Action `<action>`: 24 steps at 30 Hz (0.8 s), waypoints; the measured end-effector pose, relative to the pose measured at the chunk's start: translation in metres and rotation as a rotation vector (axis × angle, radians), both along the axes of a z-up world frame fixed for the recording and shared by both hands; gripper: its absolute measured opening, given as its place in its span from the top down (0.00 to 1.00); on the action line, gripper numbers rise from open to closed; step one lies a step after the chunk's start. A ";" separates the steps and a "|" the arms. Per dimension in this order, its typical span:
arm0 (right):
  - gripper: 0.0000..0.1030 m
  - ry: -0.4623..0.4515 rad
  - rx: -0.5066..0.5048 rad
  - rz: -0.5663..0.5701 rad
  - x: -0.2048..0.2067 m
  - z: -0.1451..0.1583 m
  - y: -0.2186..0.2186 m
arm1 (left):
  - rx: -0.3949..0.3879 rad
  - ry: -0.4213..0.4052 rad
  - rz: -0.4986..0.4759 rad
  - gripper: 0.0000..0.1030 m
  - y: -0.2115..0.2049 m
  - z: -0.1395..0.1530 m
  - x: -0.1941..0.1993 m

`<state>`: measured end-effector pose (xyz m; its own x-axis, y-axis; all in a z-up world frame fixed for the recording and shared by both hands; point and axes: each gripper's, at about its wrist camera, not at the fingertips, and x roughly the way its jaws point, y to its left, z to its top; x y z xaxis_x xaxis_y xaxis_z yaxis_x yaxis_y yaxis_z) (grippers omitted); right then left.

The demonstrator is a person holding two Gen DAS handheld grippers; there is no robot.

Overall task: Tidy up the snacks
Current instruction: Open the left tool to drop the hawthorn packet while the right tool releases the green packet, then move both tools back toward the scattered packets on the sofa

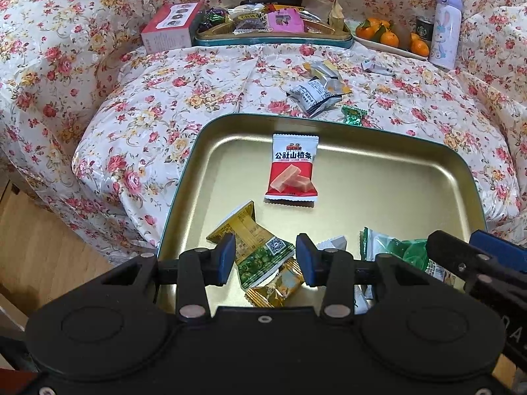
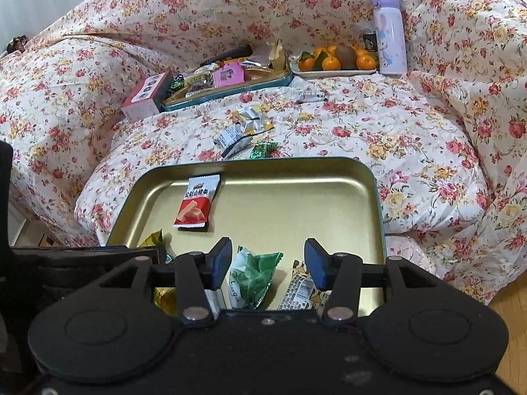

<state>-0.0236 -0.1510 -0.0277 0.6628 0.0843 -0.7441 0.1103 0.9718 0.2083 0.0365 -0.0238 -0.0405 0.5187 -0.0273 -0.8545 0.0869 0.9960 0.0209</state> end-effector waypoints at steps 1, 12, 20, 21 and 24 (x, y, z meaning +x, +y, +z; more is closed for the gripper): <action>0.50 0.003 0.001 0.001 0.000 -0.001 0.000 | 0.001 0.002 -0.001 0.51 0.000 0.000 0.000; 0.47 0.032 0.016 0.011 0.003 -0.004 0.000 | -0.011 0.047 -0.018 0.51 0.001 -0.003 0.002; 0.45 0.053 0.020 0.019 0.005 -0.004 -0.002 | -0.024 0.077 -0.058 0.51 0.002 -0.001 0.003; 0.44 0.055 0.025 0.019 0.006 -0.004 -0.003 | -0.023 0.082 -0.071 0.51 0.001 -0.001 0.004; 0.39 0.073 0.045 0.014 0.009 -0.006 -0.007 | -0.011 0.090 -0.103 0.51 -0.001 0.002 0.007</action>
<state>-0.0147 -0.1577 -0.0333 0.6056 0.1270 -0.7855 0.1136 0.9633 0.2433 0.0430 -0.0243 -0.0385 0.4342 -0.0863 -0.8967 0.1900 0.9818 -0.0025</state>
